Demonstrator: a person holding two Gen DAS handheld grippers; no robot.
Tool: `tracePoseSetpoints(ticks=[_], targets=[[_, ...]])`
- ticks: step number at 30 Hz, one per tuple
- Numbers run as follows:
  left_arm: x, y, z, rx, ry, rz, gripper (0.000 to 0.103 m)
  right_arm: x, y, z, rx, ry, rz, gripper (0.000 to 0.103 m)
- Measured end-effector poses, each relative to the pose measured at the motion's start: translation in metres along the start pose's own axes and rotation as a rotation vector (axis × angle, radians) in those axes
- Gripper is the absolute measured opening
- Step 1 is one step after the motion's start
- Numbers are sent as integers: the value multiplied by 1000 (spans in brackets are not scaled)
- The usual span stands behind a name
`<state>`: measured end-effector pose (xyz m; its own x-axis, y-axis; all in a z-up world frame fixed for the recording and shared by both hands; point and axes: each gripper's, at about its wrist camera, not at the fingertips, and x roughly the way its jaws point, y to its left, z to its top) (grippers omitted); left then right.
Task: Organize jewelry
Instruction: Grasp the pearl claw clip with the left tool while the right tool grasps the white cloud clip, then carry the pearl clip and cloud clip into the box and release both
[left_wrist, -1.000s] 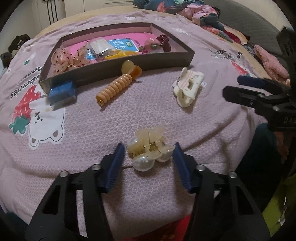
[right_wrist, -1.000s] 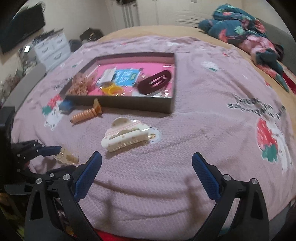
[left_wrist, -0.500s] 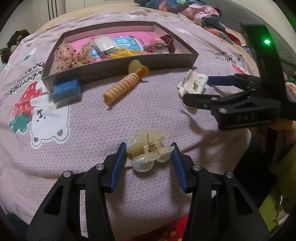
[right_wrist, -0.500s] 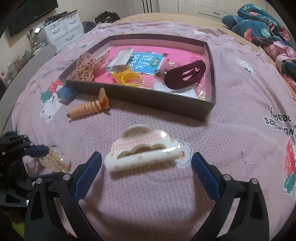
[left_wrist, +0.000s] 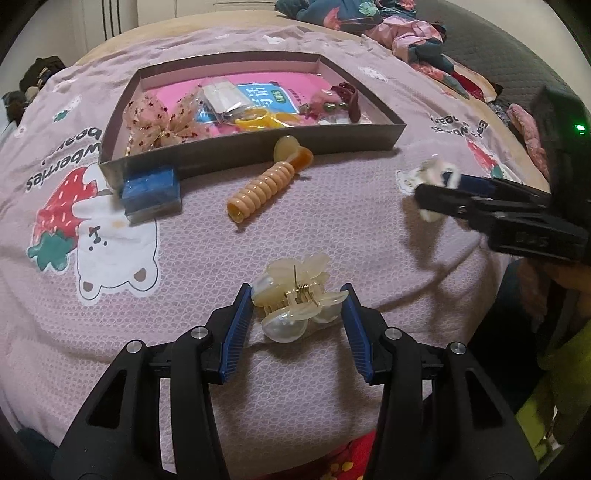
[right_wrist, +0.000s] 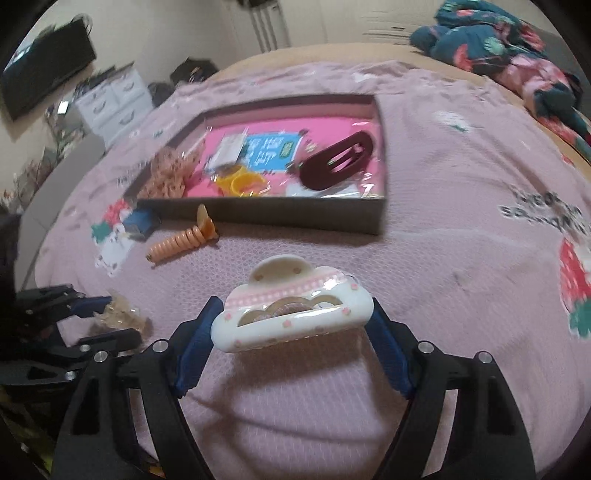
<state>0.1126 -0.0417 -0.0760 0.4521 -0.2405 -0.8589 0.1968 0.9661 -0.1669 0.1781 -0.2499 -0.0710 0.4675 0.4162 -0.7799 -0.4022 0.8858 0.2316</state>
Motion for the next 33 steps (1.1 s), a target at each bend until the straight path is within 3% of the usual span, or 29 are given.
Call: tracePoseSetpoints(ticks=[6, 21, 33], targets=[[-6, -4, 9, 15, -28, -24, 40, -35, -9, -3, 64, -56, -12, 76], [-37, 2, 47, 1, -143, -47, 40, -74, 6, 9, 24, -128, -48, 77], [-66, 39, 66, -77, -228, 0, 40, -79, 37, 53, -44, -182, 8, 77]])
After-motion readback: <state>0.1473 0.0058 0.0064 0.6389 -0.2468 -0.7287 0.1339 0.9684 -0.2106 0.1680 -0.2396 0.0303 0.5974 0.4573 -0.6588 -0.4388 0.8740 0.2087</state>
